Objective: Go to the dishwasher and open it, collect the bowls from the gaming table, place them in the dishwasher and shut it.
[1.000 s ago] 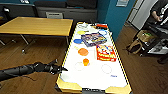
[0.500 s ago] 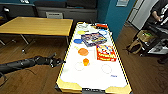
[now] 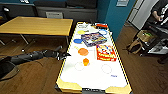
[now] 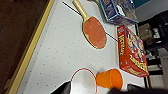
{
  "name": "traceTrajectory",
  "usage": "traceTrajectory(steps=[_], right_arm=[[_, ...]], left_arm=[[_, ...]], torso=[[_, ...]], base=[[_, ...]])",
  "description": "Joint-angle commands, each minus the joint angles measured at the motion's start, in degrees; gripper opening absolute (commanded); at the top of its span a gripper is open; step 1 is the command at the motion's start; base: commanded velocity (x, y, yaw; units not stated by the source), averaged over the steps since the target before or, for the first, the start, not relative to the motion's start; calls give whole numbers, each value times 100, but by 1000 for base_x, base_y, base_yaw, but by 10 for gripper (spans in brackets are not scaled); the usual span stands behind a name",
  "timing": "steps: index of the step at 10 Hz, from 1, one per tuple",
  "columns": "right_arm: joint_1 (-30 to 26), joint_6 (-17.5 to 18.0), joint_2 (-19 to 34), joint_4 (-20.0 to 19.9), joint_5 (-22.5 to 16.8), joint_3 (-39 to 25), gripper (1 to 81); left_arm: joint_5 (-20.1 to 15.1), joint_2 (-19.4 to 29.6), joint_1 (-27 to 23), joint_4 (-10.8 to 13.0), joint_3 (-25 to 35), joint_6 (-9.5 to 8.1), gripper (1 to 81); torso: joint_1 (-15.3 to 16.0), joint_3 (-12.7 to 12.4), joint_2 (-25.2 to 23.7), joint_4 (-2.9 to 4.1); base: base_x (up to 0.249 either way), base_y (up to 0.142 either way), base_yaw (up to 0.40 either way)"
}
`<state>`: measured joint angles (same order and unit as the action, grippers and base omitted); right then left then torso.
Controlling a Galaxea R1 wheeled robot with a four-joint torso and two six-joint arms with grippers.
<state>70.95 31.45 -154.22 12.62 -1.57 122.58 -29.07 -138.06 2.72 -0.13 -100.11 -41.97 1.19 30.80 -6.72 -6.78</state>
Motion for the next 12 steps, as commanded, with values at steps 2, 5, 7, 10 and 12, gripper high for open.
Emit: traceTrajectory(steps=[2, 5, 7, 10, 12], right_arm=[[-190, -7, 117, 13, -361, -59, 10], [-199, -7, 108, 13, -361, -16, 10], [-190, -16, 108, 13, -370, -16, 10], [-199, -16, 100, 13, -379, -16, 10], [-199, -16, 100, 13, -379, -16, 10]], left_arm=[[-169, -625, -707, 206, -246, 5, 811], [-178, -1110, -698, 268, -554, 5, 811], [-178, -1408, -733, 303, -782, 5, 811], [-178, -1814, -812, 312, -1266, -4, 811], [-178, -2033, -821, 312, -1546, -4, 811]], torso=[[2, 0, 2, 0], [2, 0, 5, 0], [2, 2, 5, 0], [2, 2, 5, 0], [2, 2, 5, 0]], base=[[0, 0, 0], [0, 0, 0], [0, 0, 0], [0, 0, 0], [0, 0, 0]])
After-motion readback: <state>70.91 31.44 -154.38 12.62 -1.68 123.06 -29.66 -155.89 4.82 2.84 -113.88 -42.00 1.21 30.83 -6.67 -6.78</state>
